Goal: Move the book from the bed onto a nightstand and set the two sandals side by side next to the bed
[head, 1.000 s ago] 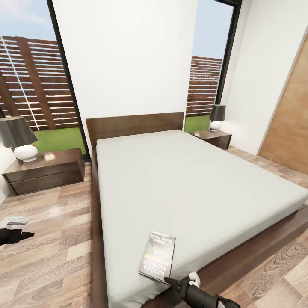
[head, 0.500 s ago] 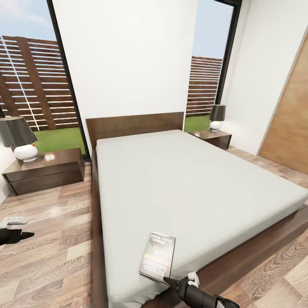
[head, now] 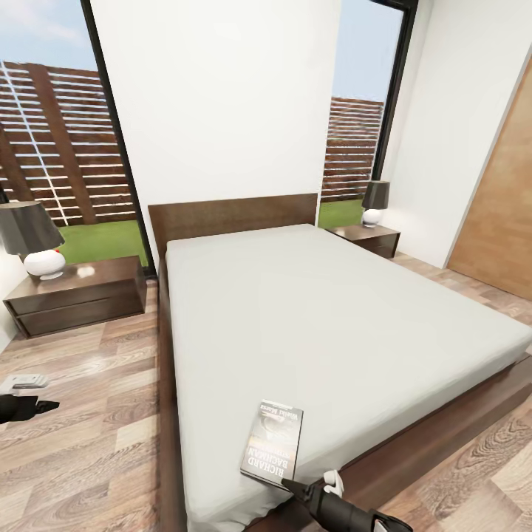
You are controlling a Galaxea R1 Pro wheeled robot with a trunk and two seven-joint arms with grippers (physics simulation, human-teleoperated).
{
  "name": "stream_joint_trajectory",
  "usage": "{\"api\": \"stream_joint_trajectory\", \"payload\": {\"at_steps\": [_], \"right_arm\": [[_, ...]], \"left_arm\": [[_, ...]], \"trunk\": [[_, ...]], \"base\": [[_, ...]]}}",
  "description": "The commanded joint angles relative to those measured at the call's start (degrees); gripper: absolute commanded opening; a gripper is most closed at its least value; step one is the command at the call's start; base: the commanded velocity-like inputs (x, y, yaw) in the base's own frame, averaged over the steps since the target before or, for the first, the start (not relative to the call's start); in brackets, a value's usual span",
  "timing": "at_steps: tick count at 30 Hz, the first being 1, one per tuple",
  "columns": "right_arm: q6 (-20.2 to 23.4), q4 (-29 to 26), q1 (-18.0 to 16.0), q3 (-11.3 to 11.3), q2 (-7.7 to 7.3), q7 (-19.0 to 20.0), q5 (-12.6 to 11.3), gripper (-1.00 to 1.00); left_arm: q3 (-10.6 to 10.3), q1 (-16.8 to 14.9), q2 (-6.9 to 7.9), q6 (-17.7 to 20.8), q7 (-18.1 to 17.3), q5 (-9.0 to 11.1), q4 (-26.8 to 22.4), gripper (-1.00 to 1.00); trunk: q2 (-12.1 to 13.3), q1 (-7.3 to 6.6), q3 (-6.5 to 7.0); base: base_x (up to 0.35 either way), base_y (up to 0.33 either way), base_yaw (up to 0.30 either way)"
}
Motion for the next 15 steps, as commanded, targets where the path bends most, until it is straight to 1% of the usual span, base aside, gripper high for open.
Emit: {"api": "stream_joint_trajectory", "payload": {"at_steps": [1,15], "right_arm": [[0.52,-0.15,-0.01,-0.50,0.05,0.22,0.49,1.00],[0.52,-0.24,-0.01,-0.42,0.28,0.36,0.49,1.00]], "left_arm": [[-0.26,-0.04,0.05,0.48,0.00,0.57,-0.05,1.00],[-0.24,-0.04,0.05,0.47,0.00,0.57,-0.07,1.00]], "trunk": [[-0.03,-0.01,-0.06],[-0.03,-0.01,-0.06]], "base": [[0.000,0.000,0.000],[0.000,0.000,0.000]]}}
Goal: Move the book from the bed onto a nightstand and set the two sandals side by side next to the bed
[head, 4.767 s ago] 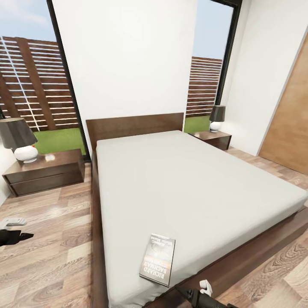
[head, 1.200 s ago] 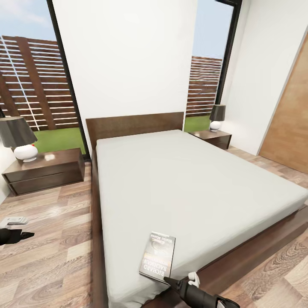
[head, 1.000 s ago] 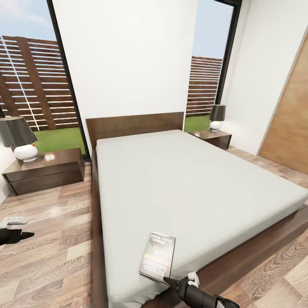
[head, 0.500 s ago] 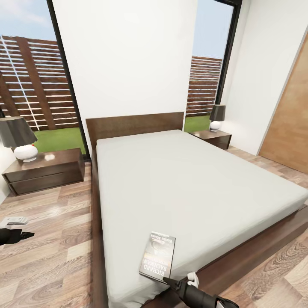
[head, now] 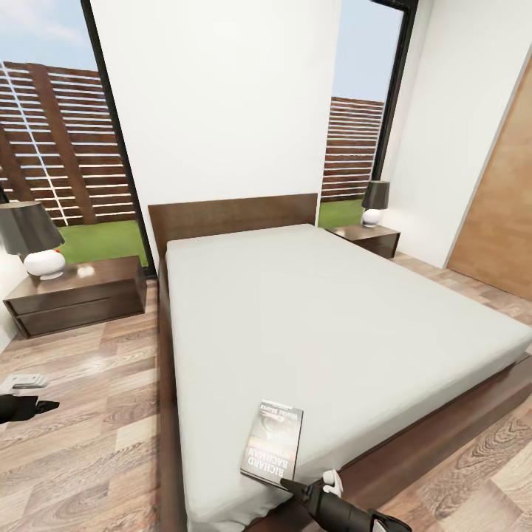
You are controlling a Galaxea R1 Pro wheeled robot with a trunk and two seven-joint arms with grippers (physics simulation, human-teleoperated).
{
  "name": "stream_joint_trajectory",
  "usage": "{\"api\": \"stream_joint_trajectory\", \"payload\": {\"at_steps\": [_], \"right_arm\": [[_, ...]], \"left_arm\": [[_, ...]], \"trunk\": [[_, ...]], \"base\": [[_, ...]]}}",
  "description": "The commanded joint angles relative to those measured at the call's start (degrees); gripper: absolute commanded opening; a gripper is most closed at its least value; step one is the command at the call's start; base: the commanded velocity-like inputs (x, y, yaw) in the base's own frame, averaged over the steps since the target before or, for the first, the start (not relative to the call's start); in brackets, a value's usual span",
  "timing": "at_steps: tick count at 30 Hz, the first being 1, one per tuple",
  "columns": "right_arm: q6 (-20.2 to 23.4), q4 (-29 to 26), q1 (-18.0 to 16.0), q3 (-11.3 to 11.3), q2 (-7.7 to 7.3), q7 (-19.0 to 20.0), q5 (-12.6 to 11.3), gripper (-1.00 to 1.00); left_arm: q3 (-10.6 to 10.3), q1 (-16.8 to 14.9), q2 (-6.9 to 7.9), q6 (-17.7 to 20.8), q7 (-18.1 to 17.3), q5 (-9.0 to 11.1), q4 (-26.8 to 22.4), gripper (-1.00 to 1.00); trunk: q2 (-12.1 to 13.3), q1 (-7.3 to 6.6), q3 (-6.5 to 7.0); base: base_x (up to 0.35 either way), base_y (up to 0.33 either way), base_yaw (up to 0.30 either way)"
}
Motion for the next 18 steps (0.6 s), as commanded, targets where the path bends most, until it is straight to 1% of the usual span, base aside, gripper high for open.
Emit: {"api": "stream_joint_trajectory", "payload": {"at_steps": [1,18], "right_arm": [[0.52,-0.15,-0.01,-0.49,0.06,0.22,0.49,1.00],[0.52,-0.18,-0.03,-0.48,0.12,0.18,0.49,1.00]], "left_arm": [[-0.26,-0.05,0.05,0.48,0.00,0.57,-0.05,1.00],[-0.38,-0.05,0.05,0.48,0.00,0.57,-0.07,1.00]], "trunk": [[-0.03,-0.01,-0.06],[-0.03,-0.01,-0.06]], "base": [[0.000,0.000,0.000],[0.000,0.000,0.000]]}}
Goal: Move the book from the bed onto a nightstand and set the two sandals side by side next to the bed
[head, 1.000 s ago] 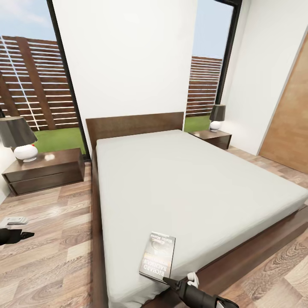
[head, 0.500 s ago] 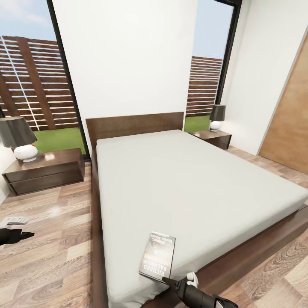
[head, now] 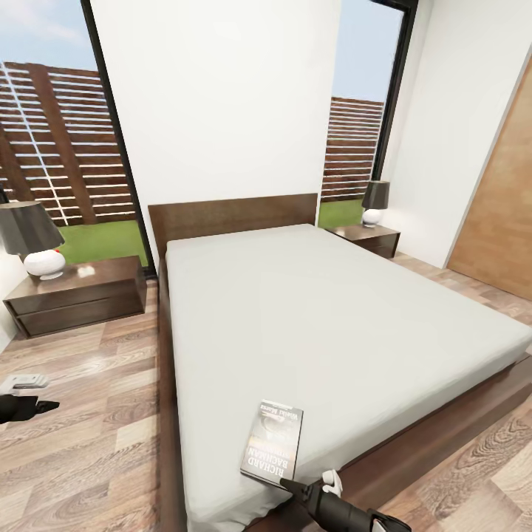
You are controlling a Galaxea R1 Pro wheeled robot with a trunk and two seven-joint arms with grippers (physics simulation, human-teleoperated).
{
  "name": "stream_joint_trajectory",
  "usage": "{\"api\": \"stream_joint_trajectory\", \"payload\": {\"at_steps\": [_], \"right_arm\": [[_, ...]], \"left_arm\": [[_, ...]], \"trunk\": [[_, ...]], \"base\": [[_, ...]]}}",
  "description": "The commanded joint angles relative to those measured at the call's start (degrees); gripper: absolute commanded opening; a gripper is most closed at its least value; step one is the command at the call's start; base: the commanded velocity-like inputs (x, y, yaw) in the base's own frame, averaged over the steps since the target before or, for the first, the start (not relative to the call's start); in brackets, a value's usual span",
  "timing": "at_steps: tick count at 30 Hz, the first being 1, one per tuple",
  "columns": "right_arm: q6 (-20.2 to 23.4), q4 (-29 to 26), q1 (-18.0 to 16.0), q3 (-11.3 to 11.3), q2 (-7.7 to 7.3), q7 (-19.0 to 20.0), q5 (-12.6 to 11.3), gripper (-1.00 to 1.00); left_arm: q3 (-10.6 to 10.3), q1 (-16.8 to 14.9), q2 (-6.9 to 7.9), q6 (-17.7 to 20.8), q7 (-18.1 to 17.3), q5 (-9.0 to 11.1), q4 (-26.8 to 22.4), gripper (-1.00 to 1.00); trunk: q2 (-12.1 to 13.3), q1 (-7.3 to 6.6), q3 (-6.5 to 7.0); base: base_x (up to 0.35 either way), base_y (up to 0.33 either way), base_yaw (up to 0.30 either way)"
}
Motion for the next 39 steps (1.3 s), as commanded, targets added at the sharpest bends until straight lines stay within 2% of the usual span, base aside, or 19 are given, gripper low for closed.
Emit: {"api": "stream_joint_trajectory", "payload": {"at_steps": [1,39], "right_arm": [[0.52,-0.14,-0.01,-0.49,0.05,0.22,0.49,1.00],[0.52,-0.27,-0.14,-0.49,0.49,0.31,0.57,1.00]], "left_arm": [[-0.27,-0.05,0.05,0.49,0.00,0.57,-0.05,1.00],[-0.41,-0.05,0.05,0.48,0.00,0.56,-0.20,1.00]], "trunk": [[-0.03,-0.01,-0.06],[-0.03,-0.01,-0.06]], "base": [[0.000,0.000,0.000],[0.000,0.000,0.000]]}}
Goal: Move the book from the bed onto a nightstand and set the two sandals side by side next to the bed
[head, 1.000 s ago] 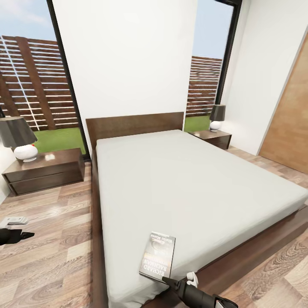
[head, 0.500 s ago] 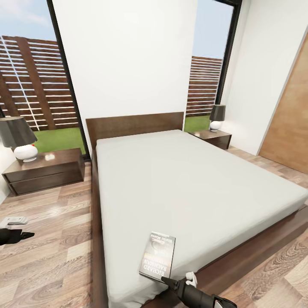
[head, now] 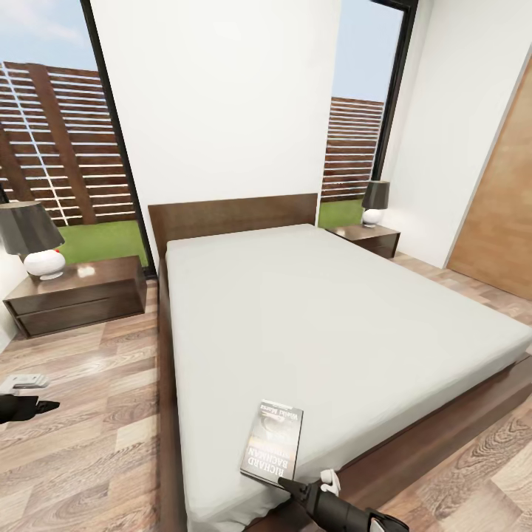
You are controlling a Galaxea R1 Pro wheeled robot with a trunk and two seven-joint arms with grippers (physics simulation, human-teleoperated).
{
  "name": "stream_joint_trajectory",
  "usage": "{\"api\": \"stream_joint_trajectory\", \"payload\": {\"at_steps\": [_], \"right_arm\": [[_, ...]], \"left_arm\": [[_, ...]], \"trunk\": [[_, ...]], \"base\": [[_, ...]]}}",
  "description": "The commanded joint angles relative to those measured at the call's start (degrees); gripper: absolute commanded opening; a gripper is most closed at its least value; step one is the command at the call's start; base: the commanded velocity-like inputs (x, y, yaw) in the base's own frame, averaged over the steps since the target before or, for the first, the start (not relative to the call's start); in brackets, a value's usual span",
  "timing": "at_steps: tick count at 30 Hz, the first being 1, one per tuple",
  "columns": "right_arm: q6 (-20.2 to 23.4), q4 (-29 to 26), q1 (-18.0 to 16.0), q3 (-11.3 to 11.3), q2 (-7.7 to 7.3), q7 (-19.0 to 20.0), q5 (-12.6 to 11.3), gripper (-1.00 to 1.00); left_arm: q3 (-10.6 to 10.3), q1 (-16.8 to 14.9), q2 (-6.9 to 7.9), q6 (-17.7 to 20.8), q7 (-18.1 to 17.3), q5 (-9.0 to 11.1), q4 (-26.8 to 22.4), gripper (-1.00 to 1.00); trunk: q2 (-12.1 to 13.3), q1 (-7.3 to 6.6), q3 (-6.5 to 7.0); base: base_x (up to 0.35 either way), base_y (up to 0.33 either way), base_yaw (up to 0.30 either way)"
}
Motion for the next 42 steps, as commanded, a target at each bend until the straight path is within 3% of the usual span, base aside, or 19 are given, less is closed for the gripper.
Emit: {"api": "stream_joint_trajectory", "payload": {"at_steps": [1,26,27,42], "right_arm": [[0.52,-0.15,-0.02,-0.49,0.05,0.23,0.49,1.00],[0.52,-0.16,-0.31,-0.49,0.21,0.49,0.49,1.00],[0.52,-0.17,-0.31,-0.49,0.21,0.49,0.49,-1.00],[0.52,-0.12,-0.31,-0.49,0.15,0.57,0.49,-1.00]], "left_arm": [[-0.26,-0.05,0.05,0.49,0.00,0.57,-0.06,1.00],[-0.35,-0.05,0.05,0.49,0.00,0.57,-0.06,1.00],[-0.35,-0.05,0.05,0.49,0.00,0.57,-0.06,1.00],[-0.38,-0.05,0.05,0.49,0.00,0.57,-0.06,1.00]], "trunk": [[-0.03,-0.01,-0.06],[-0.03,-0.01,-0.06],[-0.03,-0.01,-0.06],[-0.03,-0.01,-0.06]], "base": [[0.000,0.000,0.000],[0.000,0.000,0.000],[0.000,0.000,0.000],[0.000,0.000,0.000]]}}
